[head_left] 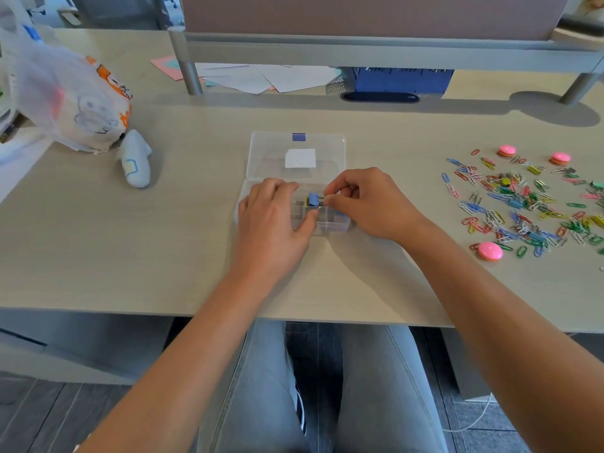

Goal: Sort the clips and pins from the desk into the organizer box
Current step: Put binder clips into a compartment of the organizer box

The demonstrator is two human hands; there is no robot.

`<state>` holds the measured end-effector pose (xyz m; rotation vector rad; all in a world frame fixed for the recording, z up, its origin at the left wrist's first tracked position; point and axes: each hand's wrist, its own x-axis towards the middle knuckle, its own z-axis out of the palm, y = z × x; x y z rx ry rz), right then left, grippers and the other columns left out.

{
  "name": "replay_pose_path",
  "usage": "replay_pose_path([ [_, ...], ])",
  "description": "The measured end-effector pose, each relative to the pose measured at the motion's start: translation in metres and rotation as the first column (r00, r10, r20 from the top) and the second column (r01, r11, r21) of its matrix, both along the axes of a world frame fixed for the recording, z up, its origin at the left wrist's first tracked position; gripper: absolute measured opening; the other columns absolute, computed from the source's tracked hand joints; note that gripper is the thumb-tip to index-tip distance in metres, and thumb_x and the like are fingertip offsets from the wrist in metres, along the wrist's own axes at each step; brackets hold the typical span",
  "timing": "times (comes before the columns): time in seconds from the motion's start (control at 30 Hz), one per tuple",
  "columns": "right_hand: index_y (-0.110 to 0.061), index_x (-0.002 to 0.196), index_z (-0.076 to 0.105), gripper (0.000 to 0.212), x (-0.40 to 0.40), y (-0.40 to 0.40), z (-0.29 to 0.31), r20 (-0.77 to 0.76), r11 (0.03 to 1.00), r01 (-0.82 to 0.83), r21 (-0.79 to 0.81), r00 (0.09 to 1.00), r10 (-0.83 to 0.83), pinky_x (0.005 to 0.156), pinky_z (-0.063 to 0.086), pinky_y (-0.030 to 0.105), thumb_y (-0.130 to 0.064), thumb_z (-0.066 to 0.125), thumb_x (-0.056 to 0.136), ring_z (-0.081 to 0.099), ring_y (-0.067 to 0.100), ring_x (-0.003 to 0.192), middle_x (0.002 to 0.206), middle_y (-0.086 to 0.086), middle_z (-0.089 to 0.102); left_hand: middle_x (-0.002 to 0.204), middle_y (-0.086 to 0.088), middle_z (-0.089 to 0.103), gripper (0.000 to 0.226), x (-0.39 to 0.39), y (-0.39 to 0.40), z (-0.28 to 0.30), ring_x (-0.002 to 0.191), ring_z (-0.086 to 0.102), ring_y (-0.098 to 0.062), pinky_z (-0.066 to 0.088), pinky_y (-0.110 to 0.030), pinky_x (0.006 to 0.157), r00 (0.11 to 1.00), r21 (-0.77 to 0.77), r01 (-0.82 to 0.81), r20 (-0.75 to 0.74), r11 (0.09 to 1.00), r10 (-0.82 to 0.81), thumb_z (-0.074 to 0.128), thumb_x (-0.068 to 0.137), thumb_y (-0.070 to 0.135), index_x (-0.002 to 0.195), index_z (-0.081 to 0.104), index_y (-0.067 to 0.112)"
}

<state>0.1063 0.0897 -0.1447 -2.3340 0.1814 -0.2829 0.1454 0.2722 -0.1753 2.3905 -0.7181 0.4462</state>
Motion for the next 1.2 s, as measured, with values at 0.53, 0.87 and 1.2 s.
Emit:
replay_pose_path([
  [0.53, -0.025, 0.114, 0.069, 0.024, -0.023, 0.003, -0.024, 0.131, 0.970, 0.240, -0.029, 0.963, -0.234, 0.075, 0.052, 0.031, -0.029, 0.069, 0.090, 0.061, 0.011, 0.073, 0.101, -0.006, 0.062, 0.155, -0.009, 0.040, 0.058, 0.003, 0.013, -0.010, 0.147, 0.028, -0.025, 0.017, -0.046, 0.122, 1.000, 0.257, 0.008, 0.010, 0.966, -0.011, 0.035, 0.103, 0.044, 0.147, 0.040, 0.006],
  [0.87, -0.030, 0.110, 0.072, 0.017, -0.033, 0.009, -0.025, 0.196, 0.965, 0.208, -0.158, 0.965, -0.176, 0.076, 0.052, 0.032, -0.028, 0.062, 0.096, 0.060, 0.000, 0.066, 0.105, -0.003, 0.060, 0.161, -0.003, 0.031, 0.048, -0.011, 0.009, -0.005, 0.150, 0.022, -0.023, 0.014, -0.053, 0.121, 0.995, 0.341, 0.077, 0.029, 0.937, -0.092, 0.025, 0.106, 0.041, 0.152, 0.035, 0.030],
  [1.2, -0.027, 0.111, 0.070, 0.018, -0.038, 0.012, -0.026, 0.189, 0.948, 0.223, -0.228, 0.965, -0.181, 0.076, 0.054, 0.039, -0.027, 0.060, 0.096, 0.067, 0.015, 0.081, 0.106, -0.002, 0.061, 0.160, -0.005, 0.032, 0.047, -0.013, 0.009, -0.002, 0.149, 0.023, -0.025, 0.016, -0.055, 0.120, 0.995, 0.340, 0.087, 0.007, 0.936, -0.096, 0.027, 0.106, 0.041, 0.151, 0.036, 0.033],
])
